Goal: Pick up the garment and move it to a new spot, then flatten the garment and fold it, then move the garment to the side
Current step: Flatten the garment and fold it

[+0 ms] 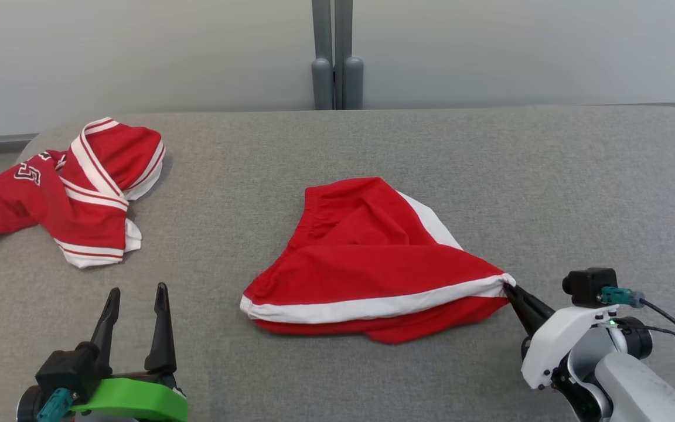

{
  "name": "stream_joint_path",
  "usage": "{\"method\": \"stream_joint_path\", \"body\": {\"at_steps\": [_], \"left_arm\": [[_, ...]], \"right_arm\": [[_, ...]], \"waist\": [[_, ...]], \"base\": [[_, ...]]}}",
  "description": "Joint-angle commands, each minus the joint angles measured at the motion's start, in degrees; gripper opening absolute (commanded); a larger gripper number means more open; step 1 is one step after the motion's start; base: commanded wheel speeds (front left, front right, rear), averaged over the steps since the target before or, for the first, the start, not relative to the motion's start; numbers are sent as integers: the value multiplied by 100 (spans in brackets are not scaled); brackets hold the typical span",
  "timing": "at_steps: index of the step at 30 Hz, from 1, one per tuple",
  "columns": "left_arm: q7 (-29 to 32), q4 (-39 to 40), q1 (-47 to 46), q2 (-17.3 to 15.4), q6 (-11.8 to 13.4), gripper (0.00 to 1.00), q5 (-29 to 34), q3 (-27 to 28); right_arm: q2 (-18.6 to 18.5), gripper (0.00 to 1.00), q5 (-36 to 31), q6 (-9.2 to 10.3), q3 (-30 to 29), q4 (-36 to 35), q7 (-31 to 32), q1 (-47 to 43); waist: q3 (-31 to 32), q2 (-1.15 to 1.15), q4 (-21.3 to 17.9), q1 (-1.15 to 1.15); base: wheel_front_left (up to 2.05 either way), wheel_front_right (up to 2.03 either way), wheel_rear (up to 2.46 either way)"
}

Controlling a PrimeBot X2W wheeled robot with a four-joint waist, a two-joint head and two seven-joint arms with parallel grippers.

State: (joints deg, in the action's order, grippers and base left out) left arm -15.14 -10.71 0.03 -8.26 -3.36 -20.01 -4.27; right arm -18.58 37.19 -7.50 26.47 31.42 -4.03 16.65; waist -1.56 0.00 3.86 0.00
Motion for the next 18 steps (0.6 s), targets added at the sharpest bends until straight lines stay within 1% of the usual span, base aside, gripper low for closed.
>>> {"method": "stream_joint_path", "body": {"at_steps": [1, 4, 5, 7, 8, 12, 15, 18], "left_arm": [[-1, -44, -2, 5, -40, 100, 51, -26], [-1, -186, -64, 31, -76, 100, 28, -71], [-1, -219, -83, 33, -90, 100, 17, -77], [-1, -270, -102, 32, -104, 100, 5, -87], [-1, -296, -109, 30, -102, 100, 0, -86], [-1, -343, -132, 3, -113, 100, -8, -64], [-1, -345, -141, -33, -104, 100, -3, -34], [-1, -297, -128, -61, -69, 100, 15, 5]], "right_arm": [[-68, 0, -35, 2, -51, -33, 43, -31], [-134, 0, -84, 2, -197, -38, 136, -172], [-123, 4, -116, 2, -225, -21, 175, -205], [-88, 40, -120, 2, -256, 9, 198, -258], [-54, 100, -110, 2, -274, 17, 208, -292], [24, 100, -134, 2, -313, 32, 200, -379], [-11, 100, -220, 3, -435, 63, 121, -425], [-54, 100, -373, 2, -636, -70, -117, -464]], "waist": [[12, 0, -115, 0], [1, 0, -201, 0], [-2, 0, -218, 0], [-7, 0, -238, 0], [-8, 0, -250, 0], [-9, 0, -289, 0], [8, 0, -312, 0], [48, 0, -334, 0]], "base": [[0, 0, 0], [0, 0, 0], [0, 0, 0], [0, 0, 0], [0, 0, 0], [0, 0, 0], [0, 0, 0], [0, 0, 0]]}}
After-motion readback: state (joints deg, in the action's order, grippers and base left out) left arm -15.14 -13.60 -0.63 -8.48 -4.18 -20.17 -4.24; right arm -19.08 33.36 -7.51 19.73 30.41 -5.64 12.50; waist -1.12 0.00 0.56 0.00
